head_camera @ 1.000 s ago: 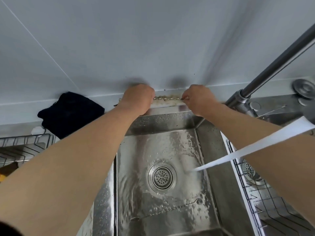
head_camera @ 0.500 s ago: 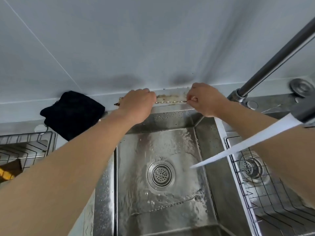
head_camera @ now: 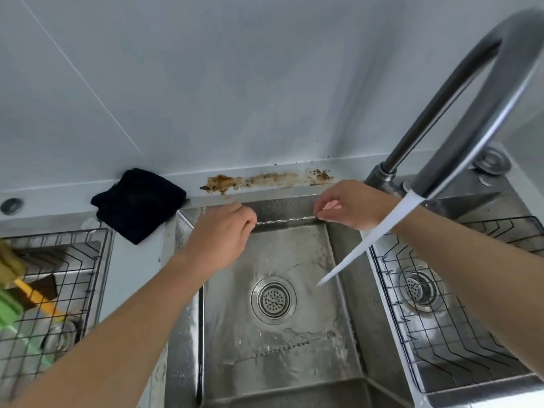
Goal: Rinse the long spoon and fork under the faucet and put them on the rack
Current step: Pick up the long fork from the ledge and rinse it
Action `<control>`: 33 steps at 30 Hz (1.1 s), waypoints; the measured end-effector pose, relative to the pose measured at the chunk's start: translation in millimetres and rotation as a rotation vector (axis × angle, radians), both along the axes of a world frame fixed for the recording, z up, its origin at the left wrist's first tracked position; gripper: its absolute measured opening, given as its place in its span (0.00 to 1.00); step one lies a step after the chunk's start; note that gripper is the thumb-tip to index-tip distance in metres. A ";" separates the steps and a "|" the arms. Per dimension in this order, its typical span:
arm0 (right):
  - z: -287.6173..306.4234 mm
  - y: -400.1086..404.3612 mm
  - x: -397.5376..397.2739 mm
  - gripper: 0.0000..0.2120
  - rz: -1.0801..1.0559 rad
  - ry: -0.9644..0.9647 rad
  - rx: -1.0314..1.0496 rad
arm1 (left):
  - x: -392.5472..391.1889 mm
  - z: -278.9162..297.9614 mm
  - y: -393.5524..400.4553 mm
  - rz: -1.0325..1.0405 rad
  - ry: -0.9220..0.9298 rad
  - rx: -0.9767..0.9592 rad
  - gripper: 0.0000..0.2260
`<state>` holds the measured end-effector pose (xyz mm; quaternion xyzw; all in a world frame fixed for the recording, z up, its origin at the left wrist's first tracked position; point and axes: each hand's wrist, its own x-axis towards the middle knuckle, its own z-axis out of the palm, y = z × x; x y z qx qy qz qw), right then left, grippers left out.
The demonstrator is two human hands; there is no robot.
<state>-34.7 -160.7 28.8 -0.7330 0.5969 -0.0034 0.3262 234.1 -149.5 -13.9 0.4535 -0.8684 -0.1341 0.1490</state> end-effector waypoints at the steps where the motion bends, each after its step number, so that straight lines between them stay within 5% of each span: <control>1: 1.0 2.9 -1.3 0.05 -0.036 -0.033 0.020 | 1.5 0.2 5.6 0.005 0.002 0.007 0.04; 8: -5.6 43.6 -22.0 0.05 -0.504 -0.594 0.359 | 3.8 1.9 46.6 0.047 0.027 0.034 0.04; 22: -32.3 107.9 -5.1 0.10 -1.001 -1.169 0.523 | 4.7 -4.7 94.3 0.133 0.015 0.165 0.04; 29: -48.2 126.2 16.0 0.08 -1.164 -1.362 0.515 | 10.2 -17.1 119.8 0.188 0.009 0.301 0.05; 33: -54.9 127.3 28.5 0.08 -1.193 -1.296 0.506 | 17.1 -20.2 122.9 0.196 0.002 0.332 0.05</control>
